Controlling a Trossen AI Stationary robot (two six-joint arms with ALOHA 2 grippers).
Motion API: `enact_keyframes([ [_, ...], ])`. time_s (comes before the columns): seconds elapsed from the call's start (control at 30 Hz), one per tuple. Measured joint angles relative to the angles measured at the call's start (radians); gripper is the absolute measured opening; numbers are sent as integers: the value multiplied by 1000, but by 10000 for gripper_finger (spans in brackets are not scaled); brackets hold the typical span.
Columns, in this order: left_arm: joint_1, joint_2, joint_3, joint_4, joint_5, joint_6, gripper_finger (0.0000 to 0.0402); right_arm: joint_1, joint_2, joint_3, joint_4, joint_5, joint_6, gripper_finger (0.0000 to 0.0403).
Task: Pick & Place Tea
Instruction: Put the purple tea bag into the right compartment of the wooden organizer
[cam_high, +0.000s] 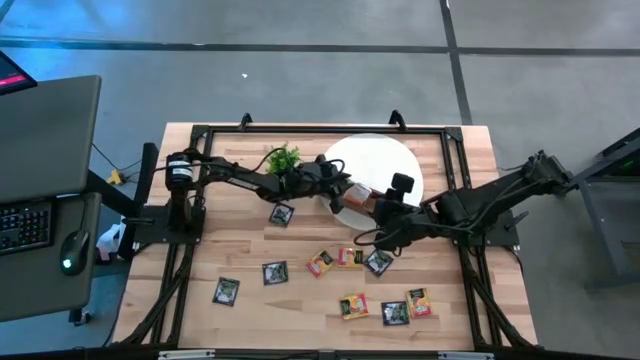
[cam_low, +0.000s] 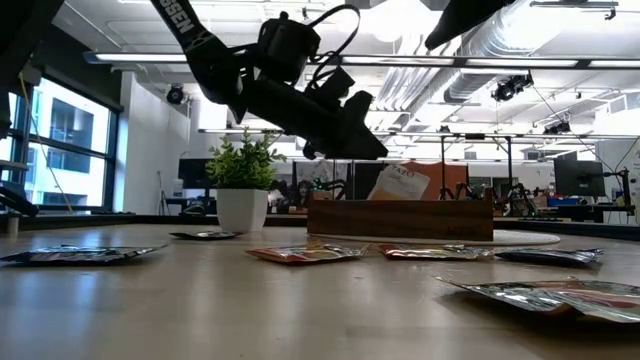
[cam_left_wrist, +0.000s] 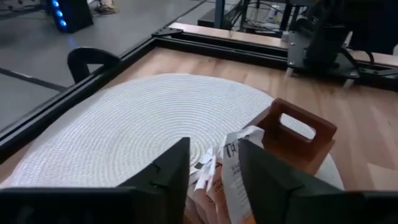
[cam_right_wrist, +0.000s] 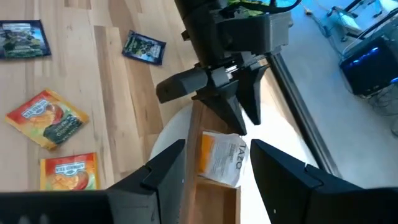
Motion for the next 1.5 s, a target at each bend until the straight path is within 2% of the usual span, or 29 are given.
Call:
enact_keyframes([
  [0.13,0,-41,-2,-15,19,2,153,0,16,0,12,-50,51,176],
  [0.27,0,-165,0,-62,117,2,154,0,67,0,16,-99,130,176],
  [0.47,0,-352,0,-320,202,26,154,0,159,0,6,-247,317,176],
  [0.6,0,-431,0,-488,243,29,154,0,220,0,-98,-311,510,176],
  [0.77,-15,-453,0,-569,264,29,154,4,294,-1,-257,-389,733,176],
  [1.03,-35,-438,0,-596,234,60,154,25,395,-1,-237,-499,888,176],
  [1.2,-36,-439,0,-596,244,72,154,25,454,-1,-235,-576,923,176],
  [1.5,-36,-439,0,-599,245,74,154,29,482,-1,-240,-613,999,176],
])
